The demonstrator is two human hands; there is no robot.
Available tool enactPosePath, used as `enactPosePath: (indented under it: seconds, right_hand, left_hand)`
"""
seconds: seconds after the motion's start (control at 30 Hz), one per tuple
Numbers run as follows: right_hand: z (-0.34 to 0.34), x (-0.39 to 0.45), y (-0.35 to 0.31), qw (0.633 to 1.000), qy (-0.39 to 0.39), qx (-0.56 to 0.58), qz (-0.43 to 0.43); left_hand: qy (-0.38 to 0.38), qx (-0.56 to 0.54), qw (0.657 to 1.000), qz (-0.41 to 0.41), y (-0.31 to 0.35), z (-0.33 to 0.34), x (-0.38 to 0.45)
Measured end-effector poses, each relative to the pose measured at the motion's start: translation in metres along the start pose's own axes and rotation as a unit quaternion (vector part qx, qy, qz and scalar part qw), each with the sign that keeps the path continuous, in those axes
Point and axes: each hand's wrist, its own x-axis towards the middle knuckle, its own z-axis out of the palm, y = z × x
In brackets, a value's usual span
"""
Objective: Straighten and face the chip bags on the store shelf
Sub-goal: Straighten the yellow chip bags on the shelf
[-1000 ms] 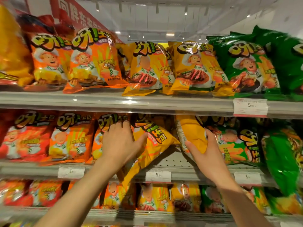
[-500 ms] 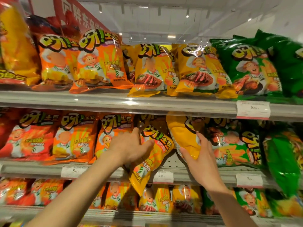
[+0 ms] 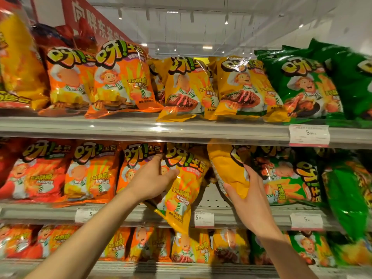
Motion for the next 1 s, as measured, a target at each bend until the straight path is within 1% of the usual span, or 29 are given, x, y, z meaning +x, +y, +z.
enactPosePath:
  seconds: [0.1, 0.17, 0.27, 0.33, 0.53, 0.63, 0.7, 0.8, 0.87, 0.93, 1.0]
  right_hand:
    - [0.000, 0.001, 0.000, 1.000, 0.003, 0.003, 0.000]
    - [0.002, 0.001, -0.001, 1.000, -0.001, -0.004, -0.005]
    - [0.006, 0.001, -0.001, 1.000, -0.003, -0.017, -0.009]
    - [0.007, 0.001, -0.001, 1.000, 0.005, -0.015, -0.007]
    - [0.006, 0.000, 0.001, 1.000, 0.017, -0.020, -0.010]
    - [0.007, -0.001, 0.003, 0.999, 0.014, -0.029, -0.016]
    - [0.007, -0.001, 0.005, 0.999, 0.013, -0.027, -0.016]
    - [0.006, -0.001, 0.004, 1.000, 0.007, -0.025, -0.016]
    - [0.007, -0.002, 0.004, 0.999, 0.002, -0.025, -0.020]
    - [0.005, -0.003, 0.003, 1.000, -0.004, -0.020, -0.019]
    - [0.003, -0.003, 0.003, 1.000, -0.012, -0.017, -0.013]
  left_hand:
    - [0.096, -0.071, 0.993, 0.002, -0.006, 0.011, -0.008]
    - [0.137, -0.123, 0.983, 0.012, -0.004, 0.027, -0.013]
    - [0.192, -0.156, 0.969, 0.018, 0.005, 0.052, -0.012]
    - [0.206, -0.167, 0.964, 0.016, 0.010, 0.063, -0.006]
    - [0.241, -0.108, 0.964, 0.008, 0.018, 0.082, 0.005]
    - [0.209, -0.093, 0.973, -0.012, 0.013, 0.085, 0.008]
    - [0.181, -0.084, 0.980, 0.003, 0.009, 0.084, 0.005]
    - [0.176, -0.021, 0.983, 0.051, 0.000, 0.081, 0.002]
    - [0.154, 0.003, 0.987, 0.043, -0.002, 0.077, 0.006]
    - [0.118, -0.006, 0.992, 0.043, -0.002, 0.068, 0.008]
    - [0.109, -0.041, 0.992, 0.048, -0.005, 0.057, 0.007]
